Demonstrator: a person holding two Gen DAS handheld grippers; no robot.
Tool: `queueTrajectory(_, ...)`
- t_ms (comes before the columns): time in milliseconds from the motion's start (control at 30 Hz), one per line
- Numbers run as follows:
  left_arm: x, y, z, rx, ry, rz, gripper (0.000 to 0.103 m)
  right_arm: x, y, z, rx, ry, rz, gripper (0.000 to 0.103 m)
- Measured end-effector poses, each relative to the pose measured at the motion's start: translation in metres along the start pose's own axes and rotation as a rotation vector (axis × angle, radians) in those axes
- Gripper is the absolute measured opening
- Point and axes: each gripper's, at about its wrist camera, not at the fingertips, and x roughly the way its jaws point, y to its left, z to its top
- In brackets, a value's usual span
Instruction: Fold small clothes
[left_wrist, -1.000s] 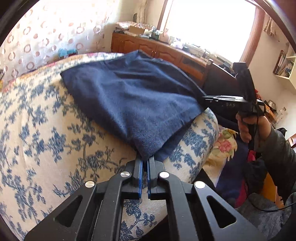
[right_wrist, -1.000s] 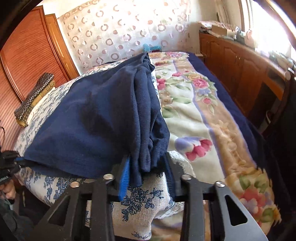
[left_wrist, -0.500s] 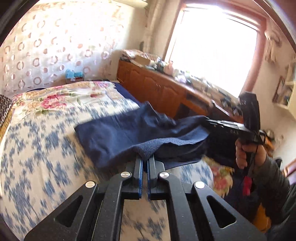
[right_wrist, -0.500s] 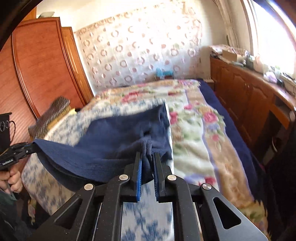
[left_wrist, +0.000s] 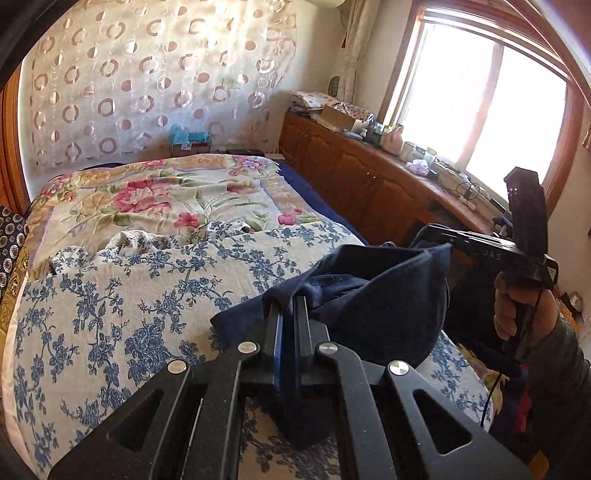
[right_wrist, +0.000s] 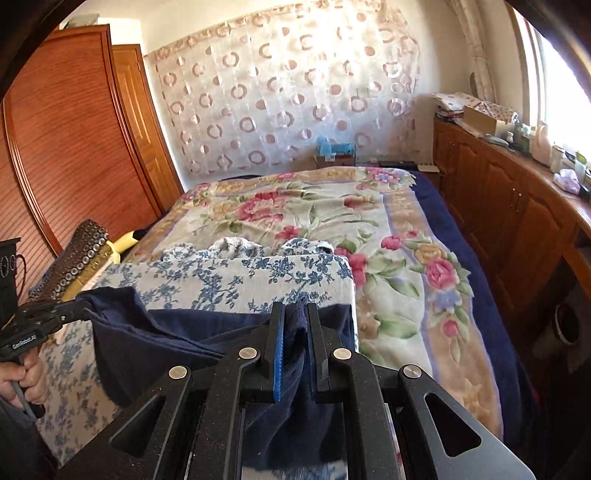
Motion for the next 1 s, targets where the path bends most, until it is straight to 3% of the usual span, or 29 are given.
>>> queueTrajectory(167, 0.007, 0.001, 0.000, 0.047, 0.023, 0.040, 0.005, 0.025, 0.003, 0.015, -0.032, 0.019, 0.001, 0.010)
queueTrajectory(233, 0.008, 0.001, 0.001, 0.049, 0.033, 0.049, 0.024, 0.032, 0.003, 0.018, -0.036, 0.019, -0.006, 0.010)
queueTrajectory(300, 0.007, -0.001, 0.002, 0.056, 0.017, 0.055, 0.067, 0.040, 0.001, 0.017, -0.028, 0.027, -0.015, 0.010)
queueTrajectory(367, 0.006, -0.005, 0.001, 0.069, 0.005, 0.035, 0.081, 0.046, 0.000, 0.015, -0.029, 0.039, -0.028, 0.010)
queueTrajectory(500, 0.015, -0.009, -0.002, 0.099, 0.022, 0.036, 0.081, 0.043, -0.001, 0.019, -0.018, 0.009, -0.024, 0.013)
queueTrajectory(567, 0.019, -0.009, -0.003, 0.098, 0.035, 0.035, 0.081, 0.033, 0.001, 0.023, -0.029, -0.024, -0.051, 0.023)
queueTrajectory(700, 0.029, -0.005, -0.008, 0.098, 0.058, 0.049, 0.081, 0.002, 0.006, 0.029, -0.073, -0.089, -0.105, 0.053)
queueTrajectory(800, 0.040, 0.005, -0.014, 0.077, 0.088, 0.069, 0.081, -0.024, 0.009, 0.025, -0.079, -0.133, -0.131, 0.064)
queueTrajectory(933, 0.054, 0.021, -0.025, 0.031, 0.139, 0.076, 0.081, -0.025, 0.017, 0.002, -0.089, -0.062, -0.027, 0.071)
queueTrajectory(1000, 0.058, 0.025, -0.032, 0.013, 0.160, 0.063, 0.081, -0.014, 0.020, -0.011, -0.112, -0.028, -0.035, 0.071)
